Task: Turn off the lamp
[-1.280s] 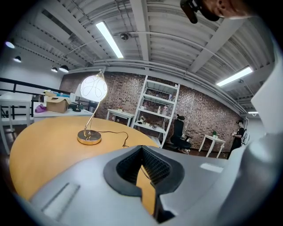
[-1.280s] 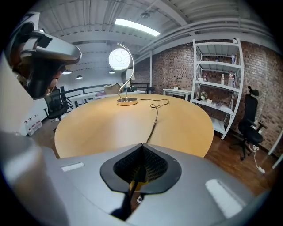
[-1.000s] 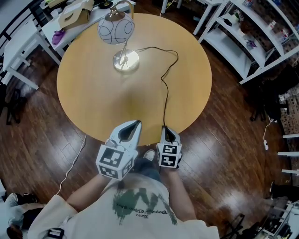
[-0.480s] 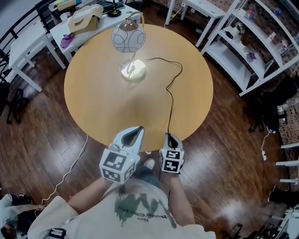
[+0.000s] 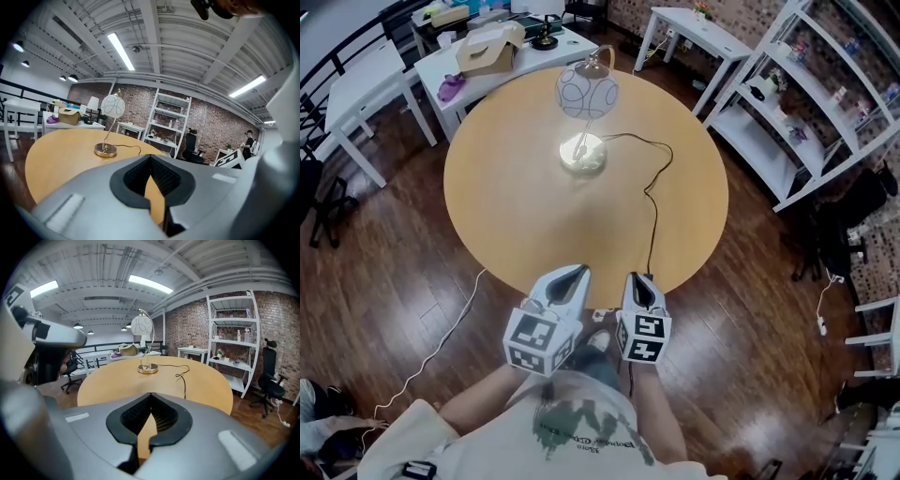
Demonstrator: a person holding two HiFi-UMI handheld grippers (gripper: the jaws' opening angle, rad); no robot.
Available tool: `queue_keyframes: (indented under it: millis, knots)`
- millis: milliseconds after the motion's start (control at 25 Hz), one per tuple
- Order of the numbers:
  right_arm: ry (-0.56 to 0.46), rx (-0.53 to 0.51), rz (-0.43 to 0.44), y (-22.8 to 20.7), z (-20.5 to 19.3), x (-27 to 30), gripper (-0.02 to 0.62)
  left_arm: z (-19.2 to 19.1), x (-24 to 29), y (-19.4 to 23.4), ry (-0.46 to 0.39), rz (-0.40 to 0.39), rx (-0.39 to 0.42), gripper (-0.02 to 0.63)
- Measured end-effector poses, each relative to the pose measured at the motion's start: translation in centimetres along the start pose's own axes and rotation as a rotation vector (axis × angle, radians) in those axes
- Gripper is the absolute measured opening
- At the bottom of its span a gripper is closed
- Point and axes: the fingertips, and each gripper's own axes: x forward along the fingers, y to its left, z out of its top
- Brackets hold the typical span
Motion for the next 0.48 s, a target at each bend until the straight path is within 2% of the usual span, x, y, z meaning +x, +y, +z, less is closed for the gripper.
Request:
queue_keyframes:
  millis: [160, 480]
  knots:
    - [-0.072, 0.019, 0.021, 2.2, 2.7, -2.1, 0.0, 0.2, -1.4, 0.2, -0.021, 0.001, 0.021, -0.006]
    - [-0.215, -0.01, 0.106, 6.8, 8.3, -7.0, 0.0, 0.7, -3.7, -0.9, -0.055, -0.002, 0.011, -0.006]
